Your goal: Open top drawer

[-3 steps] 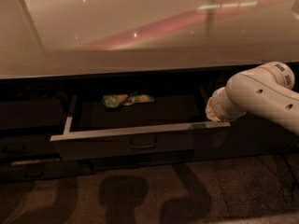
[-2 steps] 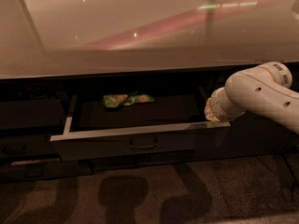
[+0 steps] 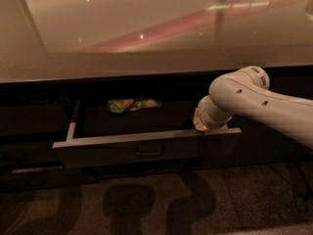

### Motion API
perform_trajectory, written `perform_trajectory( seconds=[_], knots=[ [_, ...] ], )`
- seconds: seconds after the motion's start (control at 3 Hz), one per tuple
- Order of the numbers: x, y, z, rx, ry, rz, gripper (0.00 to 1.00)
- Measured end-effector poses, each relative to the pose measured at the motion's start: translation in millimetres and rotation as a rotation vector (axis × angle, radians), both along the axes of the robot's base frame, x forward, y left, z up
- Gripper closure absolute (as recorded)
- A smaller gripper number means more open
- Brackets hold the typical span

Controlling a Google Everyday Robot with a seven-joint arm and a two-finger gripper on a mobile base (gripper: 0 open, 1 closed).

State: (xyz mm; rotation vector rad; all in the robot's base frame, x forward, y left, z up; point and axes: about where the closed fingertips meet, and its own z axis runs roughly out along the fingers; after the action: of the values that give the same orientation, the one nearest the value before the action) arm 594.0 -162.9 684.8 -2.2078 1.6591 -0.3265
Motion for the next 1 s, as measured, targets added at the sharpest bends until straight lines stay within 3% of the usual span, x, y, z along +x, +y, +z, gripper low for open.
perform_trajectory(
  seconds=[0.33,0.67,1.0],
  knots=[
    [0,0,0,0.0,0.0,0.0,1.0],
    [12,-11,-23,-0.018,0.065,-0.032,1.0],
    [27,-22,-69,-0.018,0.164,-0.051,1.0]
  ],
)
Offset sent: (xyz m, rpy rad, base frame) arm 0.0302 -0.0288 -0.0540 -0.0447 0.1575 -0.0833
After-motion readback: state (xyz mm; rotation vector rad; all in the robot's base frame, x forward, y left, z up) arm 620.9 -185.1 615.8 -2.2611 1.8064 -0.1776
